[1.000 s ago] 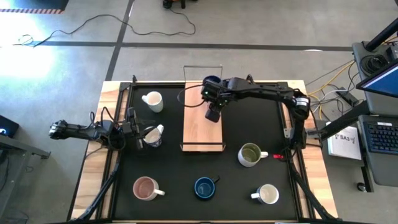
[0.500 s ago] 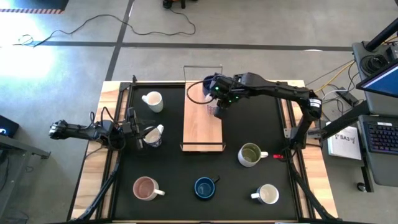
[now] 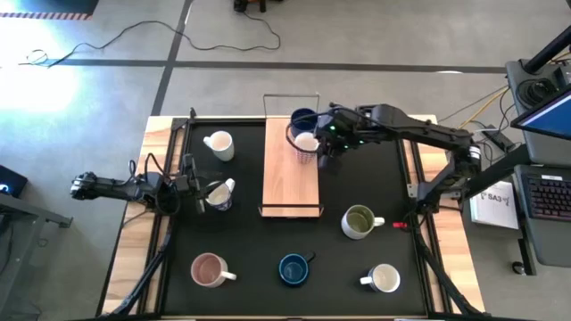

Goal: Place coffee mugs
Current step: Put the green patterned mug on the shelf

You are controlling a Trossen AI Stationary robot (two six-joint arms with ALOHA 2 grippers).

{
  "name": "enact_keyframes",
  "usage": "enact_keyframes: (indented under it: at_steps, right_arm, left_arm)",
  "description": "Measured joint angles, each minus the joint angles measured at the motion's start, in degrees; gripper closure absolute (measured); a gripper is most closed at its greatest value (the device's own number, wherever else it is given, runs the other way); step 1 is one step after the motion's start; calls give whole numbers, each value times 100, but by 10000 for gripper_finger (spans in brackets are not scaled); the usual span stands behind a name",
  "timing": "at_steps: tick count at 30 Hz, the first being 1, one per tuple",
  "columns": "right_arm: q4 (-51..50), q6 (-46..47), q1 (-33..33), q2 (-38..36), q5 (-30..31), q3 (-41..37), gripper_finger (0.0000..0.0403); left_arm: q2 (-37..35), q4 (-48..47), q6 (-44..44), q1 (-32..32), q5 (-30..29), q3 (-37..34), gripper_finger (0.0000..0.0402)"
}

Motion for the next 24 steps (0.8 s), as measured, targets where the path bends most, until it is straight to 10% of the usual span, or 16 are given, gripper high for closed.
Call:
enact_keyframes:
  at_steps: [17,24]
  right_arm:
    - [-89,540,242,-576,223,-39,328]
    - [-105,517,242,-493,261,-75,332]
  left_arm:
    - [1,385,-47,-1,691,-1,301]
    - [258,796,-749,0,-1260,-1,301]
